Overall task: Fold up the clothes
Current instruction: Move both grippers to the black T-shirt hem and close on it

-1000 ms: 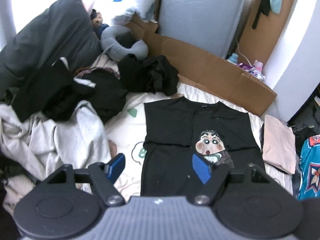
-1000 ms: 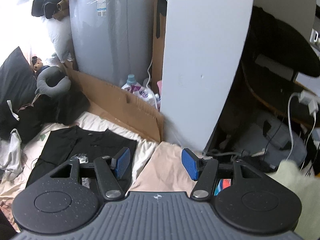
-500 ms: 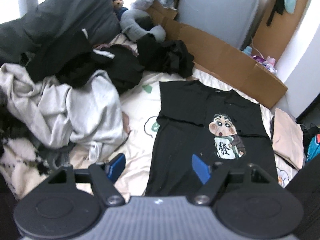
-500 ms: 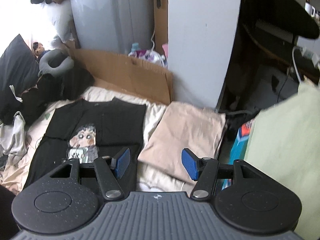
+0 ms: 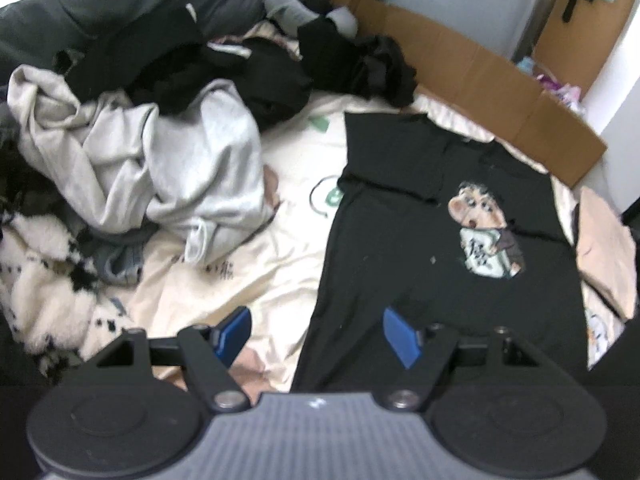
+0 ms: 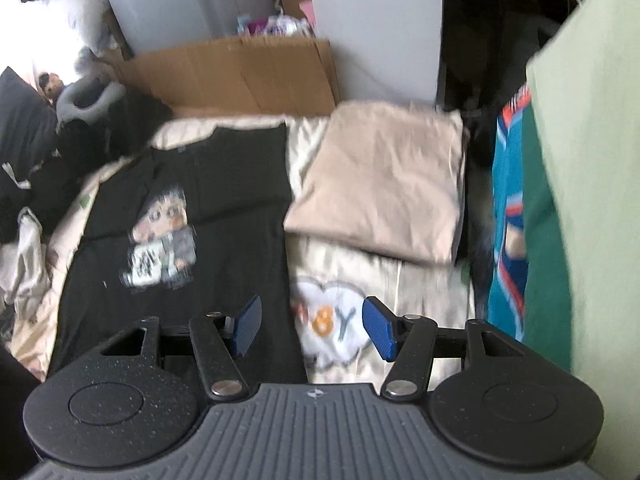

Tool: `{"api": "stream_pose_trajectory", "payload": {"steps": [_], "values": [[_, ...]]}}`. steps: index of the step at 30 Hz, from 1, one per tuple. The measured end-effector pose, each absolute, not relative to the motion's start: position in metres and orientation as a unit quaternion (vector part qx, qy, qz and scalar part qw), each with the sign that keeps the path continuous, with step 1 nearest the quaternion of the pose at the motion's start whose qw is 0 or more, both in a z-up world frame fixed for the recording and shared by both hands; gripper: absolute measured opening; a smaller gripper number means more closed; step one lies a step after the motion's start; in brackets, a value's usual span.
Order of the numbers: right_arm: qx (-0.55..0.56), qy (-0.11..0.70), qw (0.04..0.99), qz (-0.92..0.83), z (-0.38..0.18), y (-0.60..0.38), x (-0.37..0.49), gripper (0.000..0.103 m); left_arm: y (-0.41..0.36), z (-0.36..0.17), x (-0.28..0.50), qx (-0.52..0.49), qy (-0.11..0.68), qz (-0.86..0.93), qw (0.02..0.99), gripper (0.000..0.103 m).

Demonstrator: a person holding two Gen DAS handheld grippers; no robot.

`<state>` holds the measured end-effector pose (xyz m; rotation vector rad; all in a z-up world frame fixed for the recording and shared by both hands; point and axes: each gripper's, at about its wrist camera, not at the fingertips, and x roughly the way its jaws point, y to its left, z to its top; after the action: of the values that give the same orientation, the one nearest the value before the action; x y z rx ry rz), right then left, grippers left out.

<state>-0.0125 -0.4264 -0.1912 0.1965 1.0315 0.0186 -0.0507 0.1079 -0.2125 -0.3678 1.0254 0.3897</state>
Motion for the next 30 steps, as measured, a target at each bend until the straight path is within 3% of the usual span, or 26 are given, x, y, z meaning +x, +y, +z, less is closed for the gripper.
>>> {"api": "stream_pose_trajectory", "payload": {"steps": [23,30], "values": [[0.128,0.545,0.828,-0.013,-0.293,-0.414,-0.062,0.062,0.112,-0.302,-0.057,-0.197,0.565,0.225,0.769,0.071],[0.135,0.574,0.808,-0.002,-0.335,-0.406,-0.063,0.050,0.116,-0.316,-0.051,-0.188,0.581,0.222,0.760,0.071]]}}
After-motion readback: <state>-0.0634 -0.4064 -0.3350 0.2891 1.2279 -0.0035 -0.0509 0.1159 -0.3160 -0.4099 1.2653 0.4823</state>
